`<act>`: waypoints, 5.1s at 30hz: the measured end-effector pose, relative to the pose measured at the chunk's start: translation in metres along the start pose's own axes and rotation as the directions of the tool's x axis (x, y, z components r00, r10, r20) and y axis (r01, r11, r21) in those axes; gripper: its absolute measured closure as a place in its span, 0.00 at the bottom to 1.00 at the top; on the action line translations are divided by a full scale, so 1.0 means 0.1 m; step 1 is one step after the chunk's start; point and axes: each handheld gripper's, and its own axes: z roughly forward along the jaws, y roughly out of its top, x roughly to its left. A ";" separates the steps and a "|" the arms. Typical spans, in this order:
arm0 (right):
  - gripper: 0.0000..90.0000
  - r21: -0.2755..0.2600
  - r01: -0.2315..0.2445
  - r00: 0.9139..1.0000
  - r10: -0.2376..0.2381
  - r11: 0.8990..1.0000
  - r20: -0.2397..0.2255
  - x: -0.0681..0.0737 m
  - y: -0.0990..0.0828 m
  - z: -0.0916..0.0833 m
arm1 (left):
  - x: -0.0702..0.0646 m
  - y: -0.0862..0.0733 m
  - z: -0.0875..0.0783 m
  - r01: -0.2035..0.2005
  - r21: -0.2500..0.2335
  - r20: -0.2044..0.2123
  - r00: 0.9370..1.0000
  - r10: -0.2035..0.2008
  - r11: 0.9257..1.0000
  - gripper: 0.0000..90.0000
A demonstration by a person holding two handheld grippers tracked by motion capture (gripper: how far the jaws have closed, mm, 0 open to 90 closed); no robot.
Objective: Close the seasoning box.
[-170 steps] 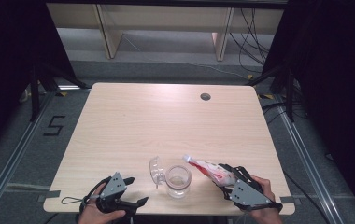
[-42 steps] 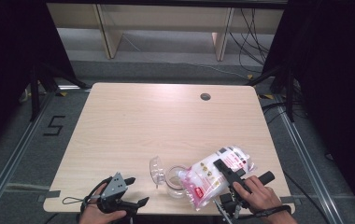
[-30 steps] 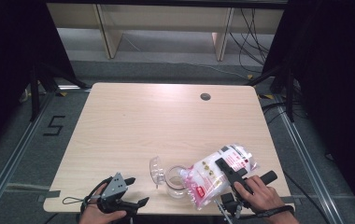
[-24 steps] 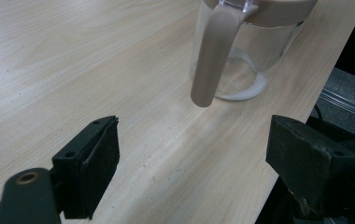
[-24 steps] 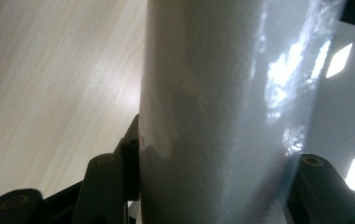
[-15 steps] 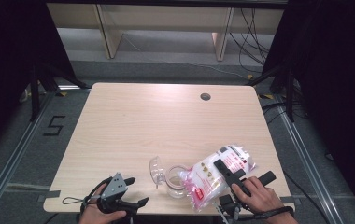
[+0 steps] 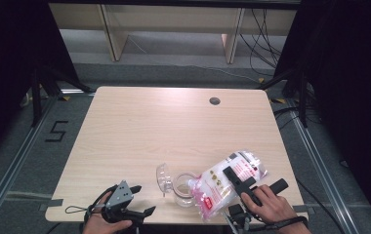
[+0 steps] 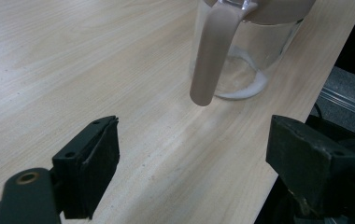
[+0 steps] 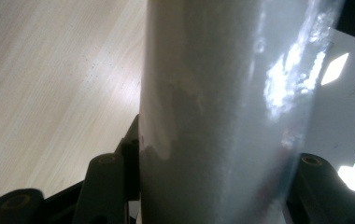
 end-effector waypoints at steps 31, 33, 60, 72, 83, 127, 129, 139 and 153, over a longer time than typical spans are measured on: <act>0.58 0.001 0.022 1.000 -0.022 1.000 0.000 -0.02 0.01 -0.02 | 0.00 0.00 -0.01 0.020 -0.015 0.005 1.000 -0.020 1.000 0.19; 0.58 -0.011 0.053 0.999 -0.053 0.999 -0.001 -0.04 0.01 -0.01 | 0.02 0.00 -0.02 -0.010 0.005 -0.004 1.000 0.010 1.000 0.19; 0.58 -0.006 0.022 1.000 -0.022 1.000 0.000 -0.03 0.01 -0.02 | 0.02 0.00 0.00 -0.011 -0.018 0.011 1.000 0.011 1.000 0.19; 0.58 -0.013 0.062 0.998 -0.062 0.998 -0.001 -0.08 0.01 -0.03 | 0.00 0.00 -0.01 0.009 -0.010 0.005 1.000 -0.009 1.000 0.19; 0.59 0.001 0.032 0.999 -0.032 0.999 -0.009 -0.04 0.00 -0.04 | -0.01 -0.01 0.01 0.016 -0.013 0.007 1.000 -0.016 1.000 0.19; 0.59 -0.019 0.063 0.998 -0.063 0.998 -0.015 -0.08 0.01 -0.03 | -0.01 0.00 0.00 0.012 -0.014 0.005 1.000 -0.012 1.000 0.19; 0.59 -0.008 0.041 0.999 -0.042 0.999 -0.012 -0.06 0.01 -0.04 | 0.01 0.00 -0.02 -0.012 0.008 -0.004 1.000 0.012 1.000 0.19; 0.59 -0.017 0.068 0.998 -0.068 0.998 -0.008 -0.10 0.02 -0.05 | -0.01 -0.01 0.00 0.016 -0.014 0.004 1.000 -0.016 1.000 0.19; 0.60 0.005 0.054 0.998 -0.054 0.999 -0.014 -0.08 0.01 -0.07 | -0.01 -0.01 -0.01 0.011 -0.009 0.004 1.000 -0.011 1.000 0.19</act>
